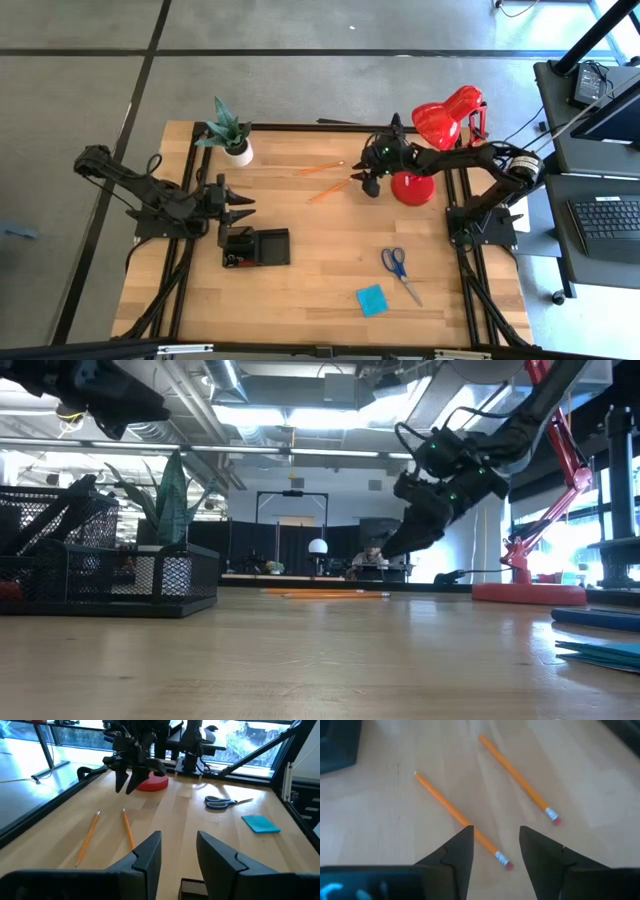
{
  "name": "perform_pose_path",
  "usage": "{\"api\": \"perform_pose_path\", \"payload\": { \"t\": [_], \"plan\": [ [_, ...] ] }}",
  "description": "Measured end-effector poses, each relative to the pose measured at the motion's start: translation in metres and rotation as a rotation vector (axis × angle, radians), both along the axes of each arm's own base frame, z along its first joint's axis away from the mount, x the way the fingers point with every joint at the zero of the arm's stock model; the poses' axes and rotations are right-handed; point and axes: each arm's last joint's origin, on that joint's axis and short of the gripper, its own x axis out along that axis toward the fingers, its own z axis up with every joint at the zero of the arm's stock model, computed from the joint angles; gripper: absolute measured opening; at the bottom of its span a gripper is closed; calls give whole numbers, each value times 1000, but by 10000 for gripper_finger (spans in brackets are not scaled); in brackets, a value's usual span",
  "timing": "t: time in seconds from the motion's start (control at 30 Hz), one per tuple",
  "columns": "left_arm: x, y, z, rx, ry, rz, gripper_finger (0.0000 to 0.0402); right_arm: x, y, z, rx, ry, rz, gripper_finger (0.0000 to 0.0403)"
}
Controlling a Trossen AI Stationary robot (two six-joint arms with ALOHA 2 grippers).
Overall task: Pick and place office supplies into organizer
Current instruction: Put the bottom yellow pencil into the back left compartment of the desk organizer
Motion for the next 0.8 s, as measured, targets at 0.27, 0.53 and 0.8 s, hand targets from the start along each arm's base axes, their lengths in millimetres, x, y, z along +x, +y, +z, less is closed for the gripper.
{"api": "perform_pose_path", "payload": {
  "t": [0.27,0.53,0.8],
  "plan": [
    [4,-2,-3,14,29,0,116,1,-1,-29,47,11,-28,161],
    [6,-3,-6,21,48,-2,116,6,-7,-57,33,23,-20,161],
    [7,-4,-7,26,56,-2,116,7,-8,-65,72,7,26,161]
  ]
}}
